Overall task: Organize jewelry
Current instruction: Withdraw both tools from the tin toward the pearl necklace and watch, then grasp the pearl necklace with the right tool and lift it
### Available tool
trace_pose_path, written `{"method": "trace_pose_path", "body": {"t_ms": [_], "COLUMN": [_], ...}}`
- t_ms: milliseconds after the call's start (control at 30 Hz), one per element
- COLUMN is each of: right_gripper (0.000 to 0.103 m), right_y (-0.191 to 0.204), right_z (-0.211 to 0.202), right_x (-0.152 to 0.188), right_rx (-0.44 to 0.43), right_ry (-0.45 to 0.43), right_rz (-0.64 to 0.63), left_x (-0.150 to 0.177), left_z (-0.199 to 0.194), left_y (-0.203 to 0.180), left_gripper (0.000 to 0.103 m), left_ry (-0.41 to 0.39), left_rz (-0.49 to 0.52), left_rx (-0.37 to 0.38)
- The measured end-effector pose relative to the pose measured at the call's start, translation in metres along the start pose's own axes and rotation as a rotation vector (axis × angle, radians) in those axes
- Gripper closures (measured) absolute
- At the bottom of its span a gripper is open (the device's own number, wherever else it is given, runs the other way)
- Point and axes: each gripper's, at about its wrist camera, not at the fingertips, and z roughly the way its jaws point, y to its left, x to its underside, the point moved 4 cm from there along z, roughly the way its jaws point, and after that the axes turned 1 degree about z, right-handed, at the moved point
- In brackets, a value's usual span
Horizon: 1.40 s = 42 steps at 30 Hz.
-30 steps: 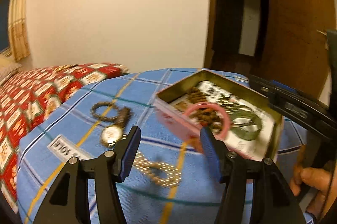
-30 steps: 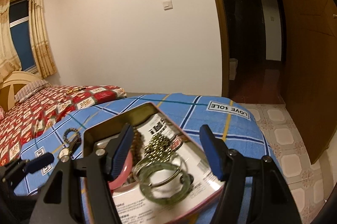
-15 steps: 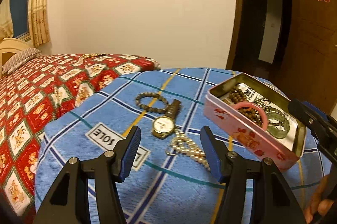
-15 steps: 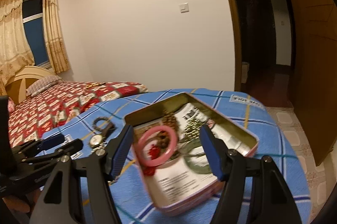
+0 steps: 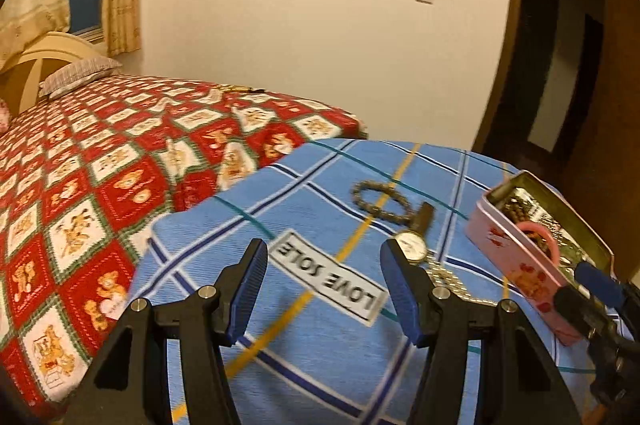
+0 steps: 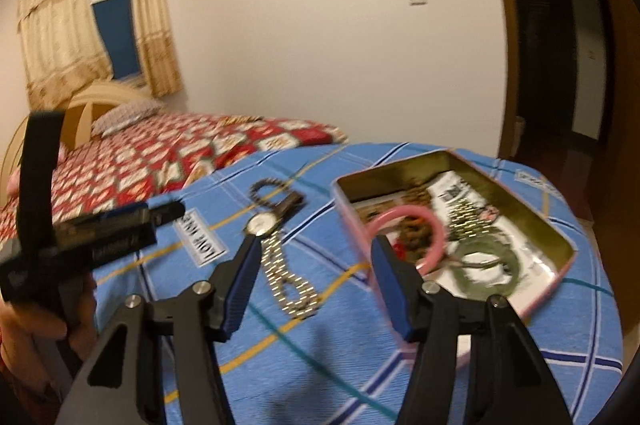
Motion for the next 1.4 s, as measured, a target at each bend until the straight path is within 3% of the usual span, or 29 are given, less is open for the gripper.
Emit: {"method": "trace_pose_path", "body": {"t_ms": [433,833,933,1200,1400], "right_gripper": [0.046,0.052,0.053,0.08,0.087], "right_y": [0.031,0.03,0.03,0.024,0.021], "right_z": [0.051,0.099,0.098,0.097,0.089], "right_x": [0.008,0.013,0.013,0.015,0.019], "right_rx": [-0.089,-0.148,-0.159,-0.121,-0.122], "right_ry": [0.186,0.374,0.373,0.385,0.378], "right_rz": [-0.098,-0.071,-0.076,-0.155,-0.153], "left_x": [0.001,0.002,0.003,0.003,0.003], "left_z": [0.009,0.014,0.016,0.016,0.017], "left_y": [0.01,0.013,0.013,0.012,0.011], "left_gripper": [0.044,0.044,0.044,0.044,0.044], "left_ry": [0.04,0.071,0.079,0.079,0.085], "left_rz": [-0.036,-0.062,-0.065,-0.058,-0.048], "left_rx": [0.019,0.032,0.032,0.029,0.028]}}
